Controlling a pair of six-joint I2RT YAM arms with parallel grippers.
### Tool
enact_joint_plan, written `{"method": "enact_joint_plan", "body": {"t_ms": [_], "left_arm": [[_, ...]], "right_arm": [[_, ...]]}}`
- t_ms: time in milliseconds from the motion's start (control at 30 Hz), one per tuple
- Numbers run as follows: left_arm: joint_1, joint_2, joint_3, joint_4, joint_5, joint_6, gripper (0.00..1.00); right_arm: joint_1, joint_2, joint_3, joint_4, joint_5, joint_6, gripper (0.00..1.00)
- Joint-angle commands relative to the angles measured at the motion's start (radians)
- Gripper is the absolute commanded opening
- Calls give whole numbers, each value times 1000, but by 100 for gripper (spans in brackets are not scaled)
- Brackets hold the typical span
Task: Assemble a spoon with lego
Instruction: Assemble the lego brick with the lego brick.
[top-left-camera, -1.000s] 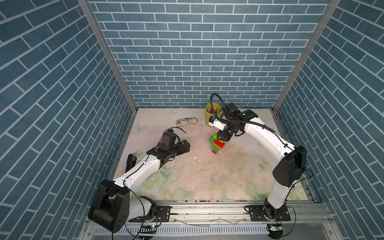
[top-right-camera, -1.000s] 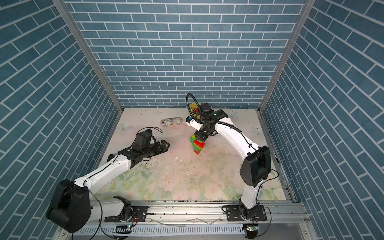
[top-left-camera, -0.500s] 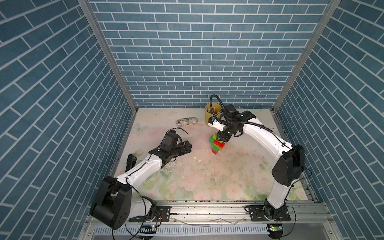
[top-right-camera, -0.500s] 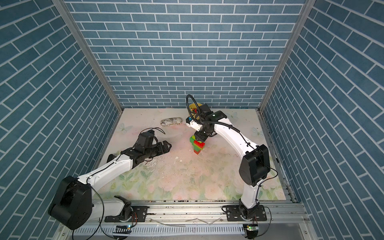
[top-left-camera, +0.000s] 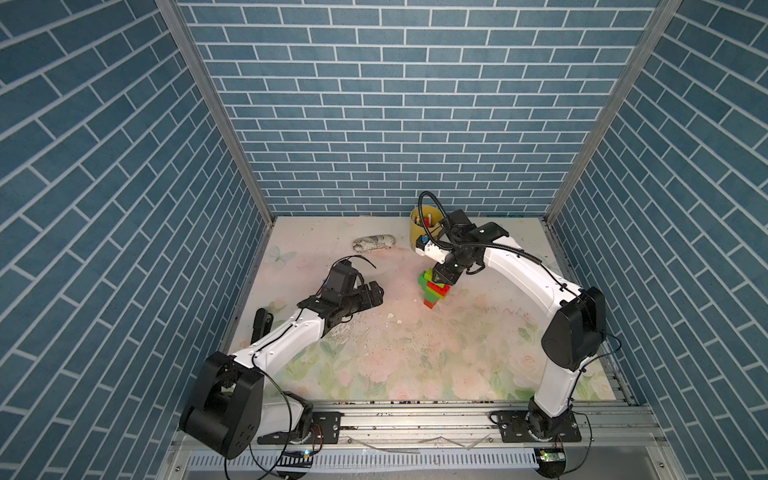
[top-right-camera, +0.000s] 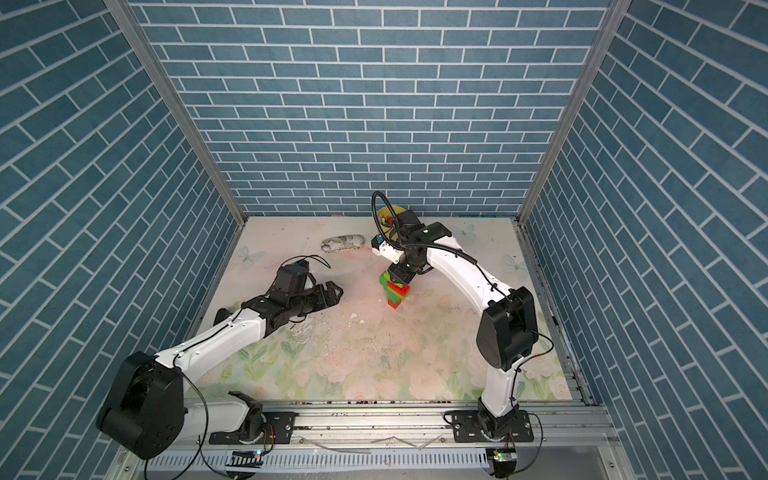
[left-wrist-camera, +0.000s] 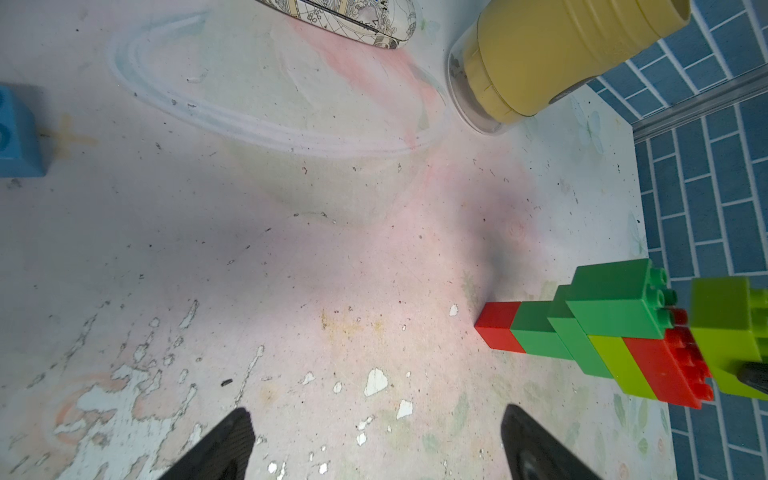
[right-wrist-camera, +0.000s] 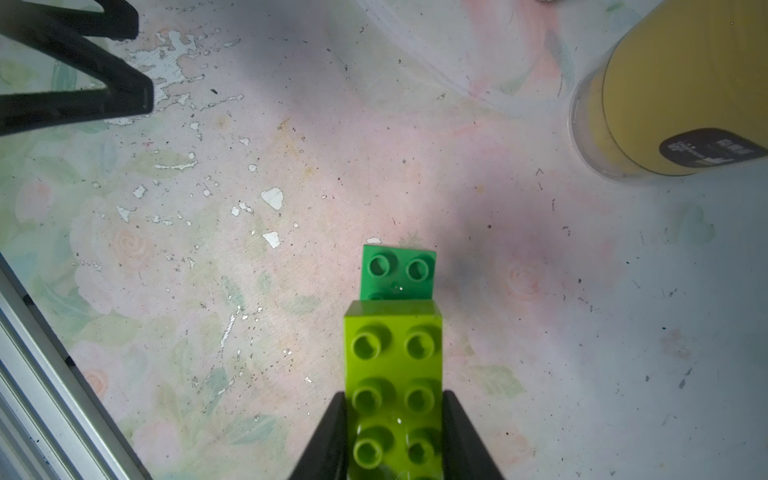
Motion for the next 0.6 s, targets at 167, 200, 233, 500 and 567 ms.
{"method": "enact_joint_plan", "body": {"t_ms": [167, 200, 233, 500, 567], "left_arm": [[-7, 12, -6, 3, -17, 0, 95], [-7, 12, -7, 2, -17, 1, 95], [-6, 13, -6, 2, -17, 0, 95], [-9, 18, -2, 0, -22, 3, 95], [-9, 19, -2, -2, -23, 5, 95]], "right_arm": [[4, 24, -9, -12, -16, -21, 16], [6, 25, -6, -15, -16, -20, 16], [6, 25, -7, -15, -15, -19, 16], [12, 40, 7, -34, 8, -1, 16], [16, 39, 7, -34, 13, 2, 16]]}}
